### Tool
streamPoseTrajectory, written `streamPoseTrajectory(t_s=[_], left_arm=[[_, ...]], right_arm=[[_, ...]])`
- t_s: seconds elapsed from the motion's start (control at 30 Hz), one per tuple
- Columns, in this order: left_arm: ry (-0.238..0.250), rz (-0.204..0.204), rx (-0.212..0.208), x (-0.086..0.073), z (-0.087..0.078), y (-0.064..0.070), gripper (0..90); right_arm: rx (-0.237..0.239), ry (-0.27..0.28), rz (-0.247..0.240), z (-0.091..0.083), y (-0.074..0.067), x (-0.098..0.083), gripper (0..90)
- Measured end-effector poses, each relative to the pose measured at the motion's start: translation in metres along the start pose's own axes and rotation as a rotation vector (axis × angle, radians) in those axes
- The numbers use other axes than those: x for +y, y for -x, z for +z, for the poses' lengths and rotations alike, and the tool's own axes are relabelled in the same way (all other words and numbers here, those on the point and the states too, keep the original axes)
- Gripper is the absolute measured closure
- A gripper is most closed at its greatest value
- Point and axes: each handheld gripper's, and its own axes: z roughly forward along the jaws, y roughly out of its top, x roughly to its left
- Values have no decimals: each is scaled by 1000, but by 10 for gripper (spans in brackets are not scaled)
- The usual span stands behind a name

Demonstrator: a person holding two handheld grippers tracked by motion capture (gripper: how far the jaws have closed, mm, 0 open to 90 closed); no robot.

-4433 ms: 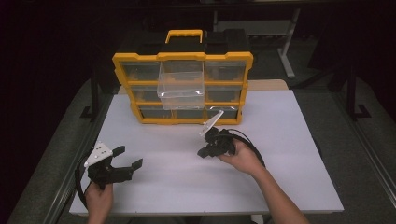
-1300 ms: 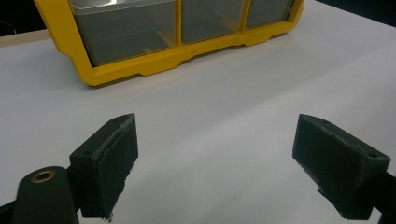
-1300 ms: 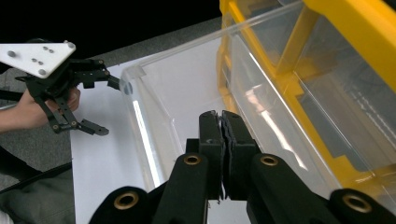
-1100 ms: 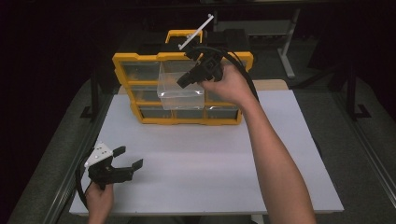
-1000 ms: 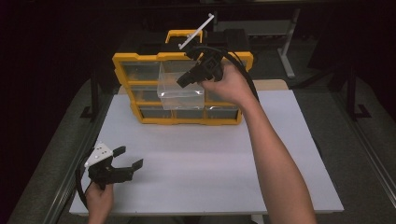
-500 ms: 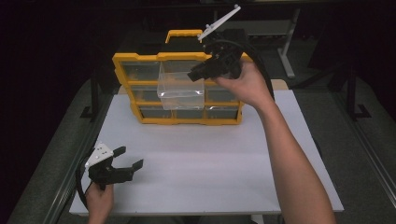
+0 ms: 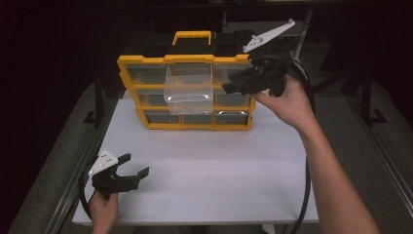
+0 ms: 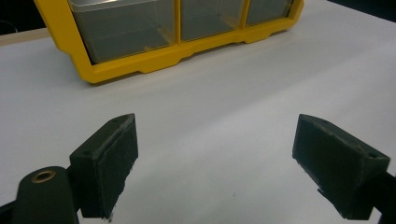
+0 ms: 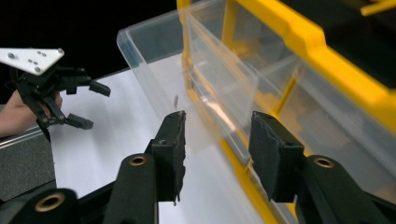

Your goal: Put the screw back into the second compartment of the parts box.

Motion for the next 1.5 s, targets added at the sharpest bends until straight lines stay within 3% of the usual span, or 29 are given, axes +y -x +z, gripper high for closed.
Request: streamPoseTrajectory(t_s=[0.07,0.27,0.33,0.67,0.73,1.03,1.5], left_arm=[[-4,15,0,0,-1,0,139],[8,5,0,0,0,2,139],[16,-16,0,-1,1,3,139],[14,1,-3,-1,1,4,139],[3,19,-1,0,0,3,139],[2,10,-4,-1,0,4,139],[0,23,-4,-1,0,4,139]], right_arm=[[-10,3,10,-2,0,-8,519],[-19,12,57,-4,1,-39,470],[-28,10,60,-3,0,-48,447],[-55,12,95,6,-4,-99,382],[-61,9,103,8,-5,-109,372],[-102,13,140,14,-7,-152,321],[-131,5,184,26,-14,-202,263]])
